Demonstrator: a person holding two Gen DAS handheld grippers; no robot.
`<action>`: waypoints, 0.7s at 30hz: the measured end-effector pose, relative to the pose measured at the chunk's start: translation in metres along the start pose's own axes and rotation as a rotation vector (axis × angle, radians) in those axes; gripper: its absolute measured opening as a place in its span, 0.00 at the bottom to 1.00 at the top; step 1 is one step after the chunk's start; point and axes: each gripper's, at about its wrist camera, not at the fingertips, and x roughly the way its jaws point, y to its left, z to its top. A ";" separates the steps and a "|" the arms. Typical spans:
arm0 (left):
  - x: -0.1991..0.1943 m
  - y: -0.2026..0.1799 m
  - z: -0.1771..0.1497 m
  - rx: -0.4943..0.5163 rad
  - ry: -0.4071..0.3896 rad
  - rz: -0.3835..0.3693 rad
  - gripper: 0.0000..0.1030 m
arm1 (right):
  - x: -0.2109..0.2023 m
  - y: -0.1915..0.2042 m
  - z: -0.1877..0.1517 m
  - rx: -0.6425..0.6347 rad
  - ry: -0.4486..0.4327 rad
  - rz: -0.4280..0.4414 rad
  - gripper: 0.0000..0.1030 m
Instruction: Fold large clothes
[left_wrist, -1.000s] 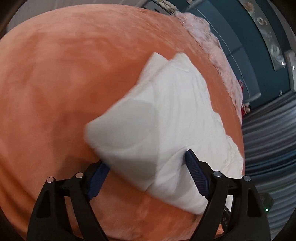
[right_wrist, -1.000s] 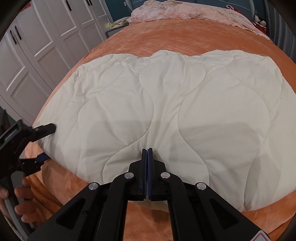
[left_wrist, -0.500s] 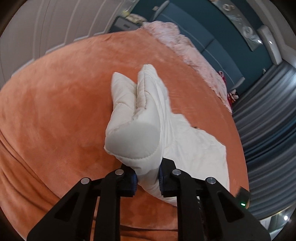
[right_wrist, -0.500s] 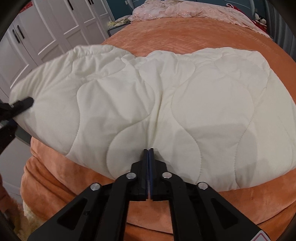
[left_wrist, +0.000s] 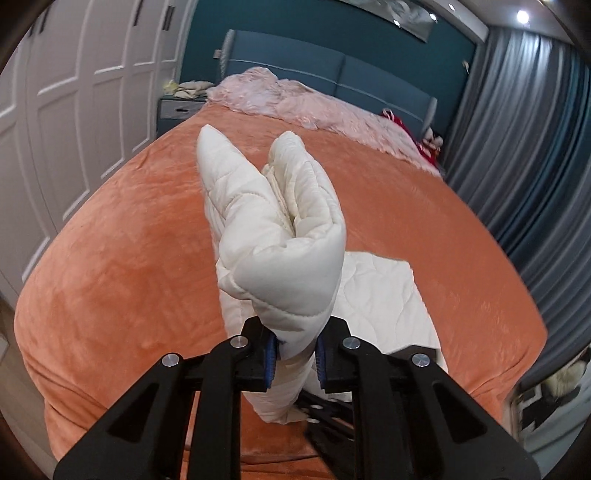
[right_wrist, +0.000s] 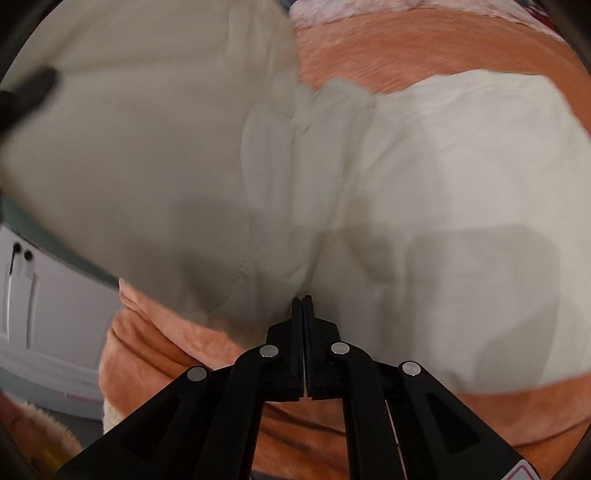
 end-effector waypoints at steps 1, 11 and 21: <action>0.003 -0.006 0.001 0.008 0.010 0.001 0.15 | -0.009 -0.006 0.000 0.009 -0.015 -0.007 0.05; 0.041 -0.061 -0.008 0.120 0.098 -0.017 0.15 | -0.073 -0.045 -0.011 0.049 -0.113 -0.129 0.05; 0.069 -0.106 -0.034 0.207 0.182 -0.016 0.15 | -0.099 -0.071 -0.020 0.135 -0.155 -0.165 0.05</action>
